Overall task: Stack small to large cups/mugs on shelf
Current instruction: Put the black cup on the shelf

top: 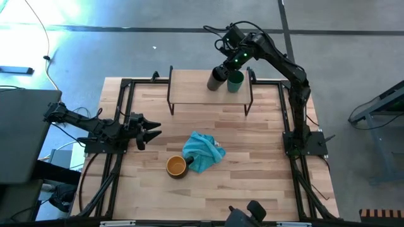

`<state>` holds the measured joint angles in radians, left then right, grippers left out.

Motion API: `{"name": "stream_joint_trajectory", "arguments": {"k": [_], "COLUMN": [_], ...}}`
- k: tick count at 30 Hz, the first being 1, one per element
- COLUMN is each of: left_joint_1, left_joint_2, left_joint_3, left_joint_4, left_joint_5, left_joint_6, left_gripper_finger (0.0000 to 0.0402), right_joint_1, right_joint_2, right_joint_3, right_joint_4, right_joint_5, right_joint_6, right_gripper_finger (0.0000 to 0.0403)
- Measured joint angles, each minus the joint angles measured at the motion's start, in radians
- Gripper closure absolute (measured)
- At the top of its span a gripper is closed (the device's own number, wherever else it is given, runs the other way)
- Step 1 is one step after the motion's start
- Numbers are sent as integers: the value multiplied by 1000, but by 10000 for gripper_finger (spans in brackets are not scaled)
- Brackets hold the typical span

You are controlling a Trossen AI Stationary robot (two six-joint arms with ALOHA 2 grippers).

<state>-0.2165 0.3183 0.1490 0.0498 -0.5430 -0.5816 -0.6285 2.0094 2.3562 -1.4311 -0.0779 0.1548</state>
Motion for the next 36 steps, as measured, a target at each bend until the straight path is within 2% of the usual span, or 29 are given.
{"name": "stream_joint_trajectory", "arguments": {"k": [21,31,36], "left_joint_1": [0,0,0], "left_joint_2": [0,0,0], "left_joint_3": [0,0,0], "left_joint_4": [1,1,1], "left_joint_5": [0,0,0], "left_joint_6": [0,0,0], "left_gripper_finger": [165,165,165], "right_joint_1": [14,14,14], "right_joint_2": [0,0,0], "right_joint_3": [0,0,0], "right_joint_4": [23,37,38], "right_joint_5": [6,-31,-35], "right_joint_6": [-2,1,3], "right_gripper_finger": [402,402,381]}}
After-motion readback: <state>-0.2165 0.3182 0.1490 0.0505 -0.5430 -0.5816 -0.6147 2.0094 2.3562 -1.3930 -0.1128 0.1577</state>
